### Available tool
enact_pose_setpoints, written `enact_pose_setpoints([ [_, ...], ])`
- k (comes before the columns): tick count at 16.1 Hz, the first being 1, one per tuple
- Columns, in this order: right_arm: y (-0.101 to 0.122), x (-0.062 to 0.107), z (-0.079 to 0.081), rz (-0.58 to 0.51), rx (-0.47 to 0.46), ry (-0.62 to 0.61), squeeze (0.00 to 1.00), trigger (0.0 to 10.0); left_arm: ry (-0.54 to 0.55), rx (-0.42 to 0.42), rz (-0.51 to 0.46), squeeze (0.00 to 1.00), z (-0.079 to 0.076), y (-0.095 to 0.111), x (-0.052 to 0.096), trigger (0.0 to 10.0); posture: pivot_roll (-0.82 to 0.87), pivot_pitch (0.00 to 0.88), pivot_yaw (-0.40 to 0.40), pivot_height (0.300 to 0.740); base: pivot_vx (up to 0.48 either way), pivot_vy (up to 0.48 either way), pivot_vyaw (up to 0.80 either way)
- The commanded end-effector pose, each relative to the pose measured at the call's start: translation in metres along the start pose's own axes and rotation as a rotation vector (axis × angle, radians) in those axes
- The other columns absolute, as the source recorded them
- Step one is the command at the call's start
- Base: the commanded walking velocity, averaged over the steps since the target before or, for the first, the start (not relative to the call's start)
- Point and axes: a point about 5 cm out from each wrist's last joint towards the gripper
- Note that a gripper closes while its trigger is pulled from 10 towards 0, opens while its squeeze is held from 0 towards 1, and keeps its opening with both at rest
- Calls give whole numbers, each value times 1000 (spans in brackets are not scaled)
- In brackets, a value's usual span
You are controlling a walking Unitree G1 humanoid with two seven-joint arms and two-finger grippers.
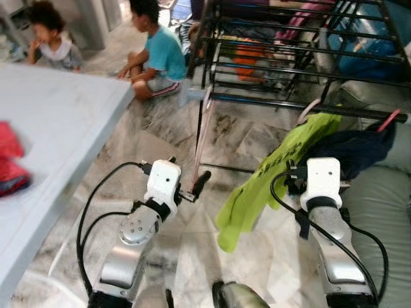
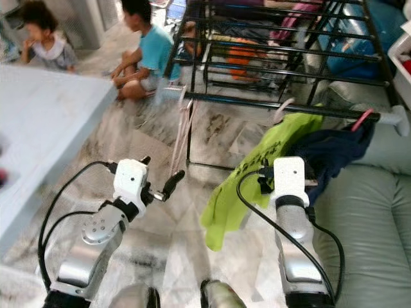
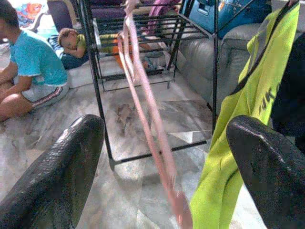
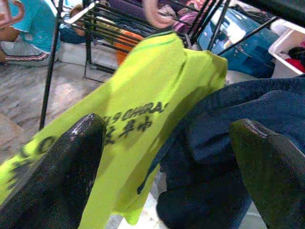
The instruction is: Hang hanger
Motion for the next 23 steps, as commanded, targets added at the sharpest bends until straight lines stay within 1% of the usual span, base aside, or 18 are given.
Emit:
enact_pose_setpoints([
  [1,-2,0,-2,14,2,-9,0,10000,-6,3,0,0,0,1,1,10000,-26,98,-5,740,-285,0,0],
  [7,-3,-2,-2,21,-7,-15,0,10000,-4,0,5,0,0,1,0,10000,-22,94,-7,740,-290,0,-777],
  [10,0,-5,1,11,-18,-12,0,10000,-3,-2,7,0,1,1,0,10000,-22,90,-7,740,-291,0,-800],
  [12,0,-5,1,12,-22,-13,0,10000,-2,-5,5,0,2,1,0,10000,-21,87,-6,740,-281,0,0],
  [16,0,-6,1,7,-25,-12,0,10000,76,-18,20,0,14,-4,4,10000,-22,75,3,740,0,0,0],
  [17,-1,-8,3,7,-64,16,0,10000,240,-57,67,0,38,-13,12,10000,-22,60,11,740,0,0,0],
  [18,-1,-8,4,-1,-78,47,0,10000,286,-79,83,0,47,-17,17,10000,-19,55,11,740,0,0,0],
  [22,-5,-10,7,-1,-85,121,0,10000,390,-140,127,0,72,-31,30,10000,9,33,4,740,0,0,0],
  [23,-4,-10,7,-11,-75,160,0,10000,439,-161,143,0,82,-32,38,10000,12,33,6,740,0,0,0],
])
Point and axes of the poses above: a point about 5 cm out from each wrist's last joint towards the gripper, its own x axis pointing back from the gripper into the wrist, its own y axis along the axis of the wrist's last joint, z = x × y, and after that the axes turned 11 degrees about -x, right-handed
